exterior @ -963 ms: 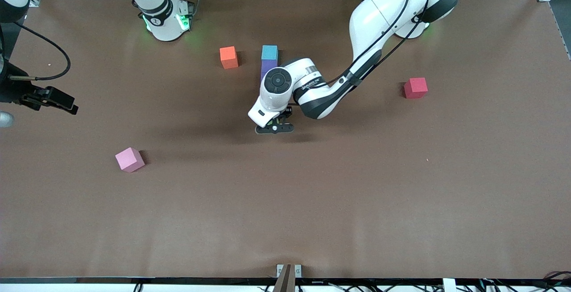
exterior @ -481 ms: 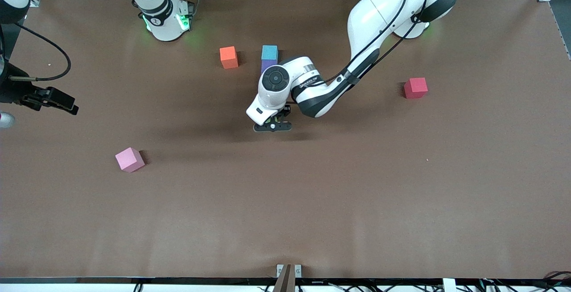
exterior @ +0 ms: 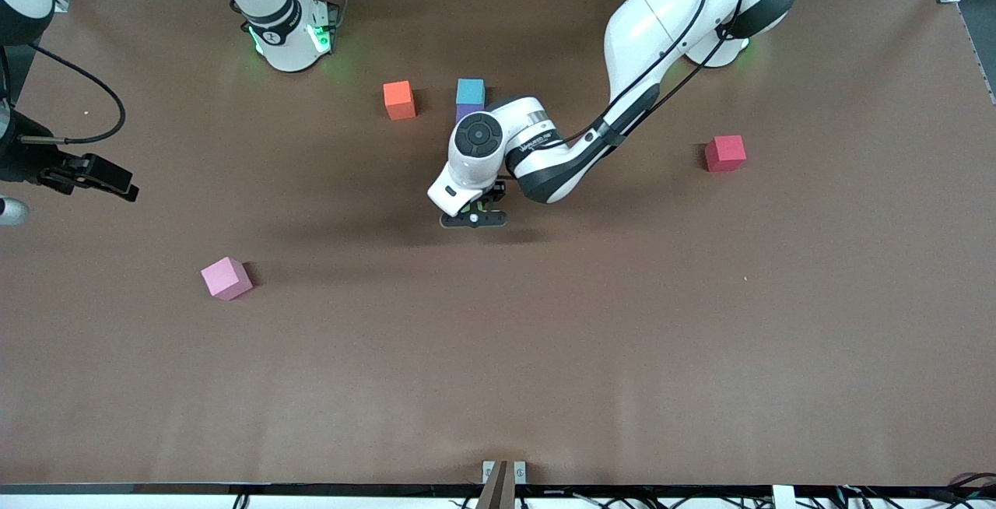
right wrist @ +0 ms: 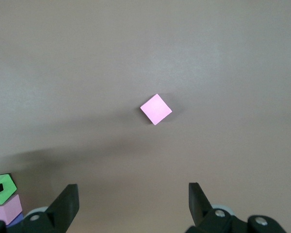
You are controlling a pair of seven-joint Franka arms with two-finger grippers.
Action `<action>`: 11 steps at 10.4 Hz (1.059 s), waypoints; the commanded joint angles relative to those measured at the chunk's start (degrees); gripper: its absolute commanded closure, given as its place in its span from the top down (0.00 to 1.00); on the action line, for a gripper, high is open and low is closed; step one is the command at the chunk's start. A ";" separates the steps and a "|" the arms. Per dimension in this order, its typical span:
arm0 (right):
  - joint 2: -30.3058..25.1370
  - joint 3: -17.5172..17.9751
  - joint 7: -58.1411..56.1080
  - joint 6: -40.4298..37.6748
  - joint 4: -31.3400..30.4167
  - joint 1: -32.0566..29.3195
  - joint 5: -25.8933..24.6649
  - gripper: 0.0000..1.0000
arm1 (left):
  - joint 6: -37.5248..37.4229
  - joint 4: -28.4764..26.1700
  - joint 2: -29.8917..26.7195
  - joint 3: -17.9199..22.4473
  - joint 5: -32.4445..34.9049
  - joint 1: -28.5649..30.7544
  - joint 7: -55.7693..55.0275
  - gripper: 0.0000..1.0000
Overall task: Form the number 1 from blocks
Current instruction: 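Lower the green block onto the column end beside pink, left gripper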
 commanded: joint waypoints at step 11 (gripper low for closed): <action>0.04 0.97 0.11 0.51 2.19 -0.54 0.99 1.00 | -8.24 0.41 -6.48 1.42 -0.22 -0.31 -5.07 1.00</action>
